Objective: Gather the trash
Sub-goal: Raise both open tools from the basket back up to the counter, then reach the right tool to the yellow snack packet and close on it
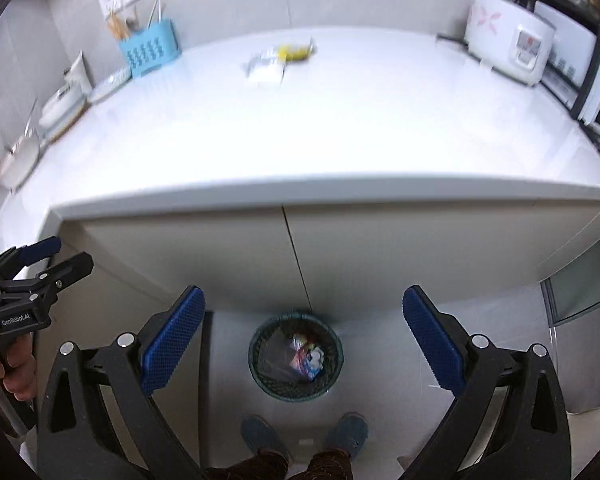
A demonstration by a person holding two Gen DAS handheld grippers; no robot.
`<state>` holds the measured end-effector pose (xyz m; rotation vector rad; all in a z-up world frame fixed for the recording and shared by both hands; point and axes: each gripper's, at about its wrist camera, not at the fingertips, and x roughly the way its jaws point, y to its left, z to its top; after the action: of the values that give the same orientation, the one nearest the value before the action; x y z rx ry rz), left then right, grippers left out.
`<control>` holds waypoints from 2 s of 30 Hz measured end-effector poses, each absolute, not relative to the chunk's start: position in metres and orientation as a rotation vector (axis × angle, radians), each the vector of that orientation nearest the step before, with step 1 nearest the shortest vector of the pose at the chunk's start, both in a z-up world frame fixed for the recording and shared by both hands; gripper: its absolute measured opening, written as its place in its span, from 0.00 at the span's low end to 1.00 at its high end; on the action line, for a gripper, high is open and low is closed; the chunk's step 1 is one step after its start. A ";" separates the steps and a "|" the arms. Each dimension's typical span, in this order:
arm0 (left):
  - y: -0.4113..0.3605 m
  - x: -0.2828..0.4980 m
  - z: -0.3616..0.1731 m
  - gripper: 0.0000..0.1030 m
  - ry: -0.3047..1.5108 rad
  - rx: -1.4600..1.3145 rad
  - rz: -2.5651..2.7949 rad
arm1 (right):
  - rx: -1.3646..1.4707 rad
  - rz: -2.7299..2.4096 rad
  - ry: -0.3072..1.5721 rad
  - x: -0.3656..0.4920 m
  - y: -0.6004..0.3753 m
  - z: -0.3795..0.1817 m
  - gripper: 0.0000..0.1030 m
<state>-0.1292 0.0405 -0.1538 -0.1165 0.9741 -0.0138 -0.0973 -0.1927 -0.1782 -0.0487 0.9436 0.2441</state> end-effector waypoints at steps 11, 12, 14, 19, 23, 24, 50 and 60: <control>0.050 -0.088 -0.068 0.94 0.912 -0.072 -0.015 | -0.024 0.217 0.855 -0.050 -0.180 -0.086 0.92; 0.050 -0.081 -0.065 0.94 0.912 -0.070 -0.018 | -0.026 0.214 0.852 -0.044 -0.178 -0.085 0.92; 0.049 -0.069 -0.063 0.94 0.914 -0.058 -0.018 | -0.032 0.209 0.844 -0.027 -0.177 -0.079 0.92; 0.046 -0.026 -0.063 0.94 0.928 -0.060 0.006 | -0.033 0.215 0.856 0.030 -0.176 -0.075 0.92; 0.041 0.012 -0.065 0.94 0.937 -0.064 0.035 | -0.034 0.234 0.881 0.084 -0.175 -0.079 0.92; 0.041 0.023 -0.067 0.94 0.942 -0.071 0.043 | -0.035 0.244 0.895 0.101 -0.174 -0.082 0.92; 0.062 0.126 -0.104 0.94 1.063 -0.219 0.252 | -0.102 0.228 1.263 0.353 -0.064 -0.177 0.92; 0.063 0.133 -0.108 0.94 1.075 -0.229 0.260 | -0.116 0.197 1.317 0.367 -0.055 -0.199 0.92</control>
<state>0.1331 0.0629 -0.1080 -0.2294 1.0755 0.2596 0.3666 -0.0550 -0.1989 -0.1157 1.3171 0.1969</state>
